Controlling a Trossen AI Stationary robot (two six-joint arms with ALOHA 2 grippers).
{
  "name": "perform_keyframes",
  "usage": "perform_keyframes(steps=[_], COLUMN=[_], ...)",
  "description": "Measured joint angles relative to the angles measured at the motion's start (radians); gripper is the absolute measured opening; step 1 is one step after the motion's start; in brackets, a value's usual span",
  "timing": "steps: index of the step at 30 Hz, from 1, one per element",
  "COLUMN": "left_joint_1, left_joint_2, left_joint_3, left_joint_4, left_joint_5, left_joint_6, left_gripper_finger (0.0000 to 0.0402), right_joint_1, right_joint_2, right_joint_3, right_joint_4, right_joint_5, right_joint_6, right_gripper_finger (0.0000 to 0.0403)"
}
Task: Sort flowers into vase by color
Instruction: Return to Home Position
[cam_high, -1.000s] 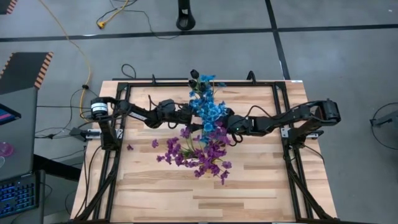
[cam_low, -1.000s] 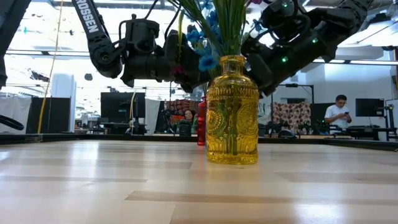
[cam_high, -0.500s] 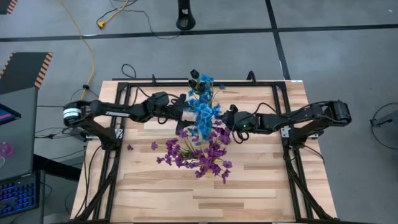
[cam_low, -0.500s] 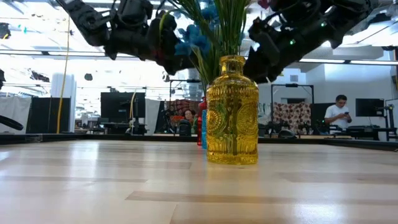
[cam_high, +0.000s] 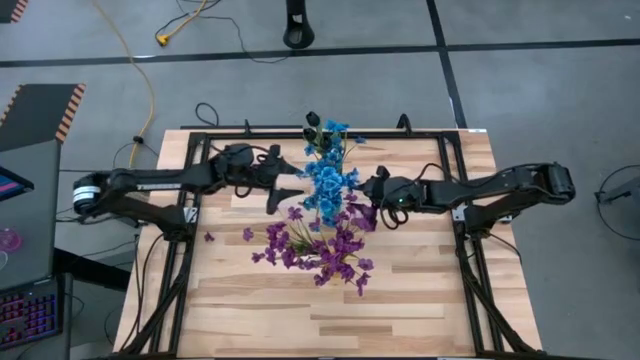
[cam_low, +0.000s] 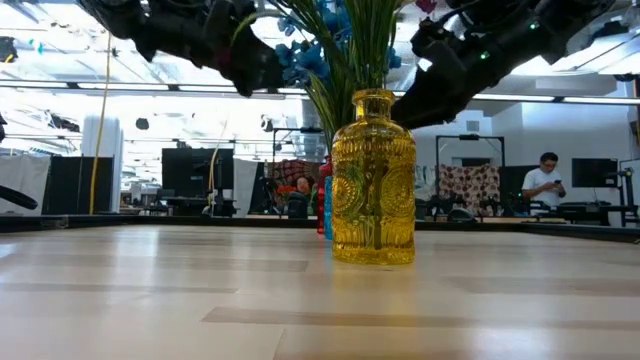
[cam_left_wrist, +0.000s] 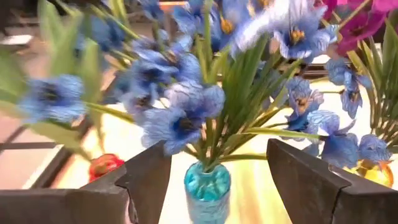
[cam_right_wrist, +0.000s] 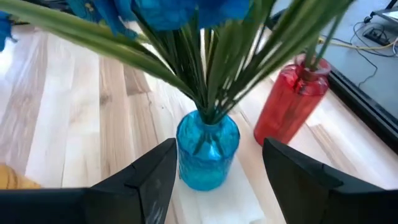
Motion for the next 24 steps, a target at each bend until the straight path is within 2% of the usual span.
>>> perform_keyframes(steps=[8,14,21,24], left_joint_1=[0.000,0.000,0.000,0.000], left_joint_2=[-0.184,-0.355,-0.534,-0.598], left_joint_3=[0.000,0.000,0.000,0.000], left_joint_4=[-0.162,-0.335,-0.522,-0.591], left_joint_5=[-0.071,-0.152,-0.159,-0.161], left_joint_6=[0.017,0.045,0.052,0.048], left_gripper_finger=[0.0252,0.0252,0.0249,0.0232], right_joint_1=[-0.014,-0.055,-0.084,-0.083], right_joint_2=[-0.165,-0.381,-0.624,-0.687], right_joint_3=[0.000,0.000,0.000,0.000], right_joint_4=[-0.163,-0.378,-0.537,-0.551], right_joint_5=[0.000,0.000,-0.005,-0.004], right_joint_6=[0.000,-0.017,-0.023,-0.059], right_gripper_finger=[0.0265,0.0265,0.0265,0.0265])
